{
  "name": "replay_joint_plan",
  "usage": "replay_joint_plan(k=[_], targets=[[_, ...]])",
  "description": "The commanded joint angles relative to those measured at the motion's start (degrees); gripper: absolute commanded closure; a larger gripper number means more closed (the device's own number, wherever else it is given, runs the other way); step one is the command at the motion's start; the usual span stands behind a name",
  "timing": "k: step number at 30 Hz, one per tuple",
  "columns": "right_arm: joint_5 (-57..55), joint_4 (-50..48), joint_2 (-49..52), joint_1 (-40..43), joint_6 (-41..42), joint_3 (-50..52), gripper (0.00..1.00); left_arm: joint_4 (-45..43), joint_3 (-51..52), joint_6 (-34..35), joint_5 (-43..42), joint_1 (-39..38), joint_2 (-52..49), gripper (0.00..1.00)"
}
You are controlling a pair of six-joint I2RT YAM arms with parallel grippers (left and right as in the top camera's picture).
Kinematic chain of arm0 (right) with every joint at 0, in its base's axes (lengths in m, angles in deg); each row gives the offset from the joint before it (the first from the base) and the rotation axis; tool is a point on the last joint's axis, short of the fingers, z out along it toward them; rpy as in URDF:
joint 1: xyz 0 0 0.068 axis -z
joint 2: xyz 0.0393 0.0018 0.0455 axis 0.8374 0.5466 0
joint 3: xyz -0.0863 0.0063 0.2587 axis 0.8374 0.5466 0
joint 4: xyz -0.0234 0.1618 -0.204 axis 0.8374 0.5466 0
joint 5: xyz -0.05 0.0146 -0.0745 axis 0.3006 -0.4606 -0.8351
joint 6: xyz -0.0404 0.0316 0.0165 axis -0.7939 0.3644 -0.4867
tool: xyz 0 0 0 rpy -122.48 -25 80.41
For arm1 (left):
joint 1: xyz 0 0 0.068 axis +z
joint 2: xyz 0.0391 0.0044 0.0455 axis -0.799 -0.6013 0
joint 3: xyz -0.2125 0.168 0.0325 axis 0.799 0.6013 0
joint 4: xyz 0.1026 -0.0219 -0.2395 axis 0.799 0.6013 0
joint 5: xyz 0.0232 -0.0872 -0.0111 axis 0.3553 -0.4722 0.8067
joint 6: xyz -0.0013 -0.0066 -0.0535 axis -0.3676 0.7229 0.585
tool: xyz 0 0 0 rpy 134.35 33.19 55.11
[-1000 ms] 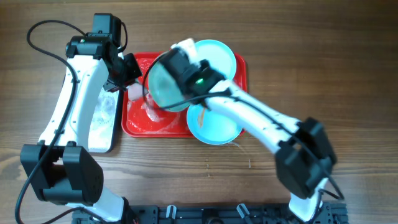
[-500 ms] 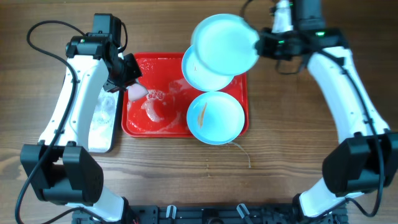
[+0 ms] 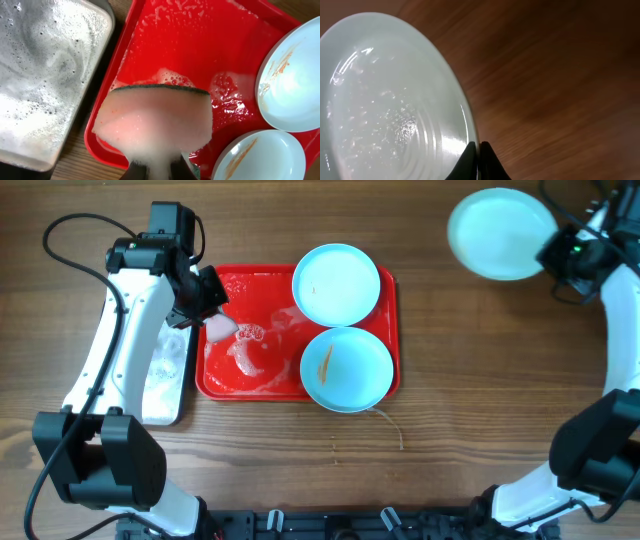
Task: Clean dirty plates on tray and stack at the side
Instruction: 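Carry the plate right and set it on the table with the right gripper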
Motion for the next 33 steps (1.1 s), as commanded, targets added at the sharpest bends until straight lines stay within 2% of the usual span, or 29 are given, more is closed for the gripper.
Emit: replay_joint_plan(k=[1, 10, 16, 25, 26, 29, 30, 33], targets=[[-2.8, -1.2, -0.9, 4.0, 3.6, 5.4, 0.96, -0.2, -1.0, 0.8, 0.8, 0.2, 0.2, 0.94], [-7.2, -12.0, -0.9, 11.3, 7.3, 19.7, 0.96, -0.2, -1.0, 0.8, 0.8, 0.2, 0.2, 0.95], [-8.1, -19.7, -0.9, 13.3, 7.3, 24.6, 0.96, -0.2, -1.0, 0.8, 0.8, 0.2, 0.2, 0.94], [-12.2, -23.3, -0.9, 13.3, 8.7, 29.1, 0.95, -0.2, -1.0, 0.8, 0.8, 0.2, 0.2, 0.94], [-12.2, -23.9, -0.9, 13.3, 8.6, 29.1, 0.84, -0.2, -1.0, 0.8, 0.8, 0.2, 0.2, 0.94], [-12.0, -25.1, -0.9, 13.3, 8.5, 29.1, 0.43, -0.2, -1.0, 0.8, 0.8, 0.2, 0.2, 0.94], [-11.4, -25.4, -0.9, 13.3, 8.4, 29.1, 0.38, -0.2, -1.0, 0.8, 0.8, 0.2, 0.2, 0.94], [-5.2, -24.9, -1.3, 13.3, 5.4, 27.8, 0.34, -0.2, -1.0, 0.8, 0.8, 0.2, 0.2, 0.94]])
